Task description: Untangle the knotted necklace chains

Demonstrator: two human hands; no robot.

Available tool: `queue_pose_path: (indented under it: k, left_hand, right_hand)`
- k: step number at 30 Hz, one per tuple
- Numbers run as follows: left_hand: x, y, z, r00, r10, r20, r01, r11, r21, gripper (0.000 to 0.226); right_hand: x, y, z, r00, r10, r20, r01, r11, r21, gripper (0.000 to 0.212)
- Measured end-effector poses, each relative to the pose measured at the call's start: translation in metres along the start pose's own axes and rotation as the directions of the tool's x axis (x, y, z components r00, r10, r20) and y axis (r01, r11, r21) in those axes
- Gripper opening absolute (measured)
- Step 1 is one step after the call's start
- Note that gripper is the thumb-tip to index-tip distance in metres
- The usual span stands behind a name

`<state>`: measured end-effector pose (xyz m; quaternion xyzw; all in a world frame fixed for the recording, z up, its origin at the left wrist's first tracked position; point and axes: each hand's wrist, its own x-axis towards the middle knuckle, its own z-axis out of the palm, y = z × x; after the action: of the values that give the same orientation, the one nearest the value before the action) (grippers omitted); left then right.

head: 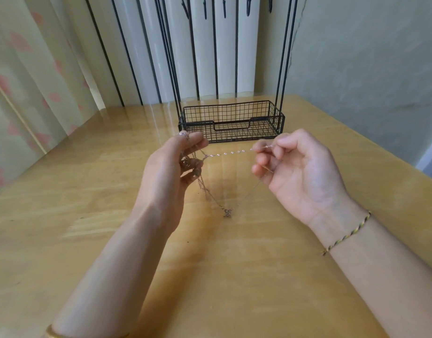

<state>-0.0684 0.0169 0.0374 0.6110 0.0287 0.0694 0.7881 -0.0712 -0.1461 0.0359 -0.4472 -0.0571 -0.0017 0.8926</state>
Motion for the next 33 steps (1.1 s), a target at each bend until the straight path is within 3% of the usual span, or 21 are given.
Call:
queue_pose_path:
  k: [6,11,14,18,22,26,29,33]
  left_hand:
    - [0.002,0.000,0.001,0.999,-0.040,0.005,0.040,0.999,-0.015,0.032]
    - [-0.001,0.001,0.005,0.991,-0.098,0.091,0.099,0.995,-0.001,0.030]
    - [-0.005,-0.001,0.008,0.983,-0.111,0.144,0.103,0.993,0.060,0.026]
    - [-0.007,-0.003,0.009,0.979,-0.116,0.166,0.092,0.985,0.146,0.024]
    - [-0.006,-0.003,0.007,0.978,-0.110,0.176,0.080,0.982,0.170,0.022]
    - [-0.006,-0.004,0.006,0.978,-0.092,0.189,0.057,0.981,0.183,0.022]
    - [-0.006,-0.004,0.006,0.974,-0.093,0.208,0.049,0.977,0.207,0.019]
    - [-0.007,-0.006,0.003,0.940,-0.140,0.310,0.044,0.954,0.297,0.020]
  right_hand:
    - [-0.001,-0.003,-0.001,1.000,0.007,0.007,-0.008,0.997,0.080,0.028]
    - [-0.001,-0.001,0.001,0.997,0.072,-0.034,-0.070,0.995,0.070,0.028]
    - [0.000,0.004,0.002,0.989,0.147,-0.033,-0.147,0.989,0.020,0.025]
    - [-0.001,0.009,0.001,0.984,0.180,0.002,-0.177,0.969,-0.172,0.010]
    - [-0.007,0.010,0.002,0.989,0.132,0.074,-0.090,0.905,-0.415,0.011]
    - [-0.013,0.011,0.008,0.992,0.008,0.124,0.072,0.771,-0.633,0.009]
    - [-0.012,0.012,0.008,0.992,-0.067,0.104,0.119,0.754,-0.647,0.008]
    - [-0.008,0.007,0.005,0.997,-0.075,0.005,0.066,0.853,-0.518,0.012]
